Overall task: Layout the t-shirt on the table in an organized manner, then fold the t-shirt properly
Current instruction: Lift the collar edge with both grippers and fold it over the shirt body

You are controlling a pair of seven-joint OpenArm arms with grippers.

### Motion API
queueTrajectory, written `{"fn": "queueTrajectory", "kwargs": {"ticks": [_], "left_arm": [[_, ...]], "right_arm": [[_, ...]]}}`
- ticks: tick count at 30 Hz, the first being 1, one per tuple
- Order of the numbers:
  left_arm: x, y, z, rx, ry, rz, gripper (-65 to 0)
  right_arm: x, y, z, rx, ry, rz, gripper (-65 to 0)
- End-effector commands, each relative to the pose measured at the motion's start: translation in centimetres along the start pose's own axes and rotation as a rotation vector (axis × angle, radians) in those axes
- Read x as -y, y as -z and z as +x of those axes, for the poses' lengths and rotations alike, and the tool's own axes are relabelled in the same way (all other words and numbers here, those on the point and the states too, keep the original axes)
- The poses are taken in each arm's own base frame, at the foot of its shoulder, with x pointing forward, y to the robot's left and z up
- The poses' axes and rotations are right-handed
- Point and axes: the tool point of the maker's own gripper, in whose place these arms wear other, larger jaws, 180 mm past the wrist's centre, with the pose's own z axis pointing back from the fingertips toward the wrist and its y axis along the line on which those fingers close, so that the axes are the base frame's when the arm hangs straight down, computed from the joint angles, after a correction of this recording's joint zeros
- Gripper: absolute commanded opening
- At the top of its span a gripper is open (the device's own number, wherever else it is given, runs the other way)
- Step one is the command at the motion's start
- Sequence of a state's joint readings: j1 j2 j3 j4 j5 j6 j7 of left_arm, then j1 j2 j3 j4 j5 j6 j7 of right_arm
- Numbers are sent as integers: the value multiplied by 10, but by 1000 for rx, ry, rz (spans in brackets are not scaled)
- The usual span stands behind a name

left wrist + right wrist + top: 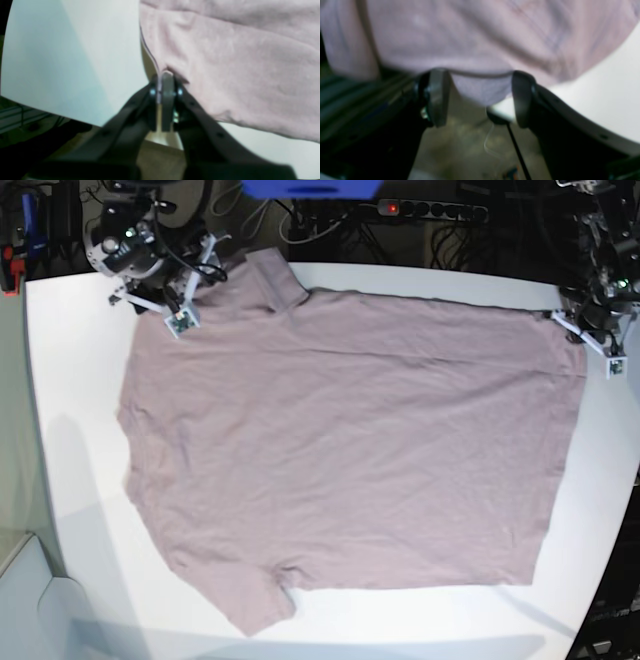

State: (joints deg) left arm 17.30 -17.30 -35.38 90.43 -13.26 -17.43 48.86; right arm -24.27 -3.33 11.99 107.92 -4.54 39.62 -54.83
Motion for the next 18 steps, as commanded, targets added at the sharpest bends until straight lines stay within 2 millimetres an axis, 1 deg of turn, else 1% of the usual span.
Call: {"fn": "queueTrajectory", "kwargs": {"ticks": [1,3,5,7,9,14,16,18], "left_arm": [[-8,-5,15,43,14,17,-649],[-8,-5,15,43,14,17,-649],[-13,-6,15,47,3,29,-649],[-19,-8,15,52,-13,43,-649],[-22,-9,15,54,-19,50,-649],[-24,-9,16,53,-15,52,-649],[-24,-9,16,53,-15,52,-649],[-24,-10,17,55,-16,51,-649]], "right_arm": [[-3,3,-15,-57,-7,10,-255],[-4,4,-17,-63,-5,14,-255],[-5,4,-16,-62,-7,16,-257],[-5,4,-15,-60,-10,18,-283],[-6,5,-15,-61,-9,19,-348],[-5,5,-14,-58,-10,18,-581],[-4,4,-13,-55,-11,15,-650],[-3,2,-10,-46,-15,7,-650]]}}
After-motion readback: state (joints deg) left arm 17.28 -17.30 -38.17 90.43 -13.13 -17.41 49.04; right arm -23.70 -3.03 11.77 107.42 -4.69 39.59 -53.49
